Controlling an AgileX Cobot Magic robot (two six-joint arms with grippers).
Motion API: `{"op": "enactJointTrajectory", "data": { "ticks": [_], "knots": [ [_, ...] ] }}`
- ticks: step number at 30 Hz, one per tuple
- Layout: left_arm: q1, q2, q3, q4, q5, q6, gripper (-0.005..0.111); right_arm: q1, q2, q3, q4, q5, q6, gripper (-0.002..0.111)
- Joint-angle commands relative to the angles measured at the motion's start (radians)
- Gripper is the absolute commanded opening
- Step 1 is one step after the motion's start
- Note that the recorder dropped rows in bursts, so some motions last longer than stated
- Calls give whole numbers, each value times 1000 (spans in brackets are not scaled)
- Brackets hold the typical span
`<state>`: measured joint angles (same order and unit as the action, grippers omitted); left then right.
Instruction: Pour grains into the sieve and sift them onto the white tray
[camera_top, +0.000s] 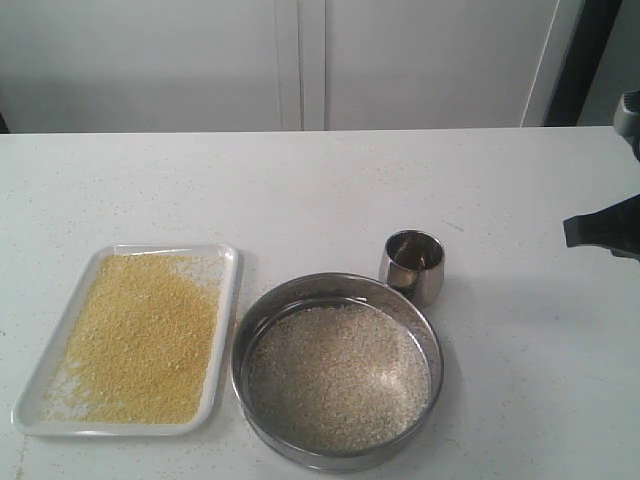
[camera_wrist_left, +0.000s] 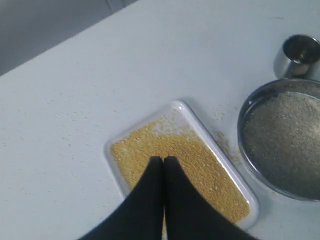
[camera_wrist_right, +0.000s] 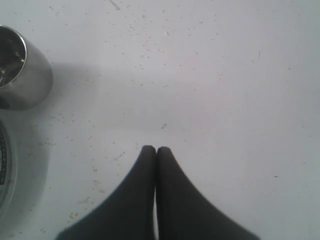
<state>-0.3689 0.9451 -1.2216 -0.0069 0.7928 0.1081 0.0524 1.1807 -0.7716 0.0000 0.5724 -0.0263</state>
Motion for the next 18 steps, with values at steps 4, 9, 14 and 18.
{"op": "enactJointTrajectory", "data": {
  "ticks": [4, 9, 14, 18],
  "knots": [
    [99, -100, 15, 16, -31, 2, 0, -4, -7, -5, 0, -6, -3, 0],
    [173, -178, 134, 16, -179, 2, 0, -4, -7, -5, 0, -6, -3, 0],
    [226, -275, 288, 16, -308, 5, 0, -4, -7, -5, 0, -6, -3, 0],
    [259, -361, 393, 24, -326, 5, 0, -4, -7, -5, 0, -6, -3, 0]
  ]
}}
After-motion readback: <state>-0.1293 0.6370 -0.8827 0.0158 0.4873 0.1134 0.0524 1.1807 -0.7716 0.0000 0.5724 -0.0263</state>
